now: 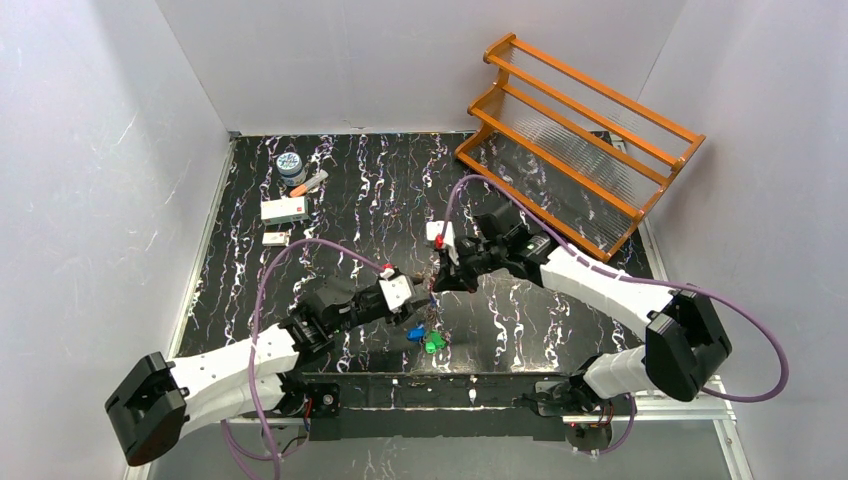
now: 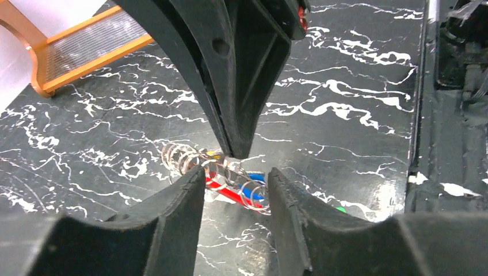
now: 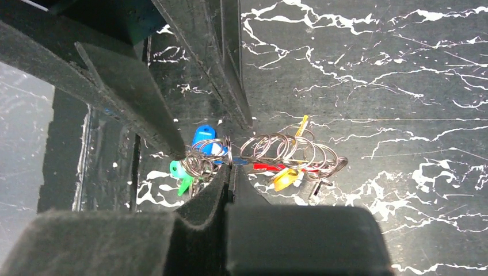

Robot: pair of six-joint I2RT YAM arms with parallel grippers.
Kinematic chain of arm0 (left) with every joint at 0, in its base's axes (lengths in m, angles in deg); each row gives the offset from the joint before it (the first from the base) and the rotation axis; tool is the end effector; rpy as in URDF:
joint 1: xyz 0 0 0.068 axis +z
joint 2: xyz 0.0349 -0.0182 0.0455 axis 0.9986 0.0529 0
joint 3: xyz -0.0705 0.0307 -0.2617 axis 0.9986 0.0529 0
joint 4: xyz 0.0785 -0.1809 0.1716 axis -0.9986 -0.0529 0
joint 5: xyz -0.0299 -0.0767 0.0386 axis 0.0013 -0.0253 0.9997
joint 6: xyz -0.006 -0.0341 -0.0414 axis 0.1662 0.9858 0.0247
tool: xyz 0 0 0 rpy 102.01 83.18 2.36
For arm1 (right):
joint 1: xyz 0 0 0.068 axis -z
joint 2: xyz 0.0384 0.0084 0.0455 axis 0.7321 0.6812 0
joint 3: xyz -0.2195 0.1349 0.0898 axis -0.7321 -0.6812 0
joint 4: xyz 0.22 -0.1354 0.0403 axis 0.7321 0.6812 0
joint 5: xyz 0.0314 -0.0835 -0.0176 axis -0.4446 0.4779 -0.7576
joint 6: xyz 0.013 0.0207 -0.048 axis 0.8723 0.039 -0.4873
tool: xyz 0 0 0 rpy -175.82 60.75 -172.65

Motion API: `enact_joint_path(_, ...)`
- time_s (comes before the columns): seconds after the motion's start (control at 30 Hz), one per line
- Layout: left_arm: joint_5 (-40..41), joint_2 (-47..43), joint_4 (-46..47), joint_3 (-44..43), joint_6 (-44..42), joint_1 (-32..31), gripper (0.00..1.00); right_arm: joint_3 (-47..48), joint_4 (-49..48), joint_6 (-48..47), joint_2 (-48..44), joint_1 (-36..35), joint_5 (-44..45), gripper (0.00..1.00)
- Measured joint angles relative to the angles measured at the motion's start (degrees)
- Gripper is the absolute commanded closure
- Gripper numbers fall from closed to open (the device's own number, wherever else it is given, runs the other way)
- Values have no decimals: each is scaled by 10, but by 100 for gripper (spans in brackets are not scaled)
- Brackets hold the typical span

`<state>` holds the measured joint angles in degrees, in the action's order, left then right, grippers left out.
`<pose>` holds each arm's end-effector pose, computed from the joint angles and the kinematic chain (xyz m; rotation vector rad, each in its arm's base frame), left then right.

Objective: Put the keys on the keyring

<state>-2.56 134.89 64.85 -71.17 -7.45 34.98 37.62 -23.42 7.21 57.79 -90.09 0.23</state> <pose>0.1176 -0.1657 0.2322 1.0592 1.2293 -0.7174 0.1968 0.2158 0.2622 -1.5444 1.5682 0.9766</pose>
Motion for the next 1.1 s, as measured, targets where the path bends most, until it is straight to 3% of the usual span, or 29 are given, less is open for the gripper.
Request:
enact_joint_path(0.17, 6, -4, -64, -26, -40, 0, 73, 42, 70, -42, 29, -35, 43, 99)
enact_joint_path(0.5, -18, 38, -97, -43, -66, 0, 75, 51, 113, -66, 40, -52, 66, 99)
enact_joint_path(0.67, -26, 50, -99, -44, -66, 0, 87, 55, 113, -68, 40, -52, 66, 99)
enact_joint_path(0.77, -29, 58, -97, -45, -64, 0, 99, 55, 114, -68, 40, -52, 66, 99)
enact_joint_path(0.87, -26, 63, -90, -46, -59, 1, 100, 55, 116, -64, 40, -52, 68, 99)
enact_joint_path(0.93, -23, 63, -87, -46, -50, 1, 100, 55, 115, -56, 40, -52, 72, 96)
enact_joint_path(1.1, 2, 47, -30, -13, -3, 1, 100, 42, 76, -14, 34, -38, 68, 71)
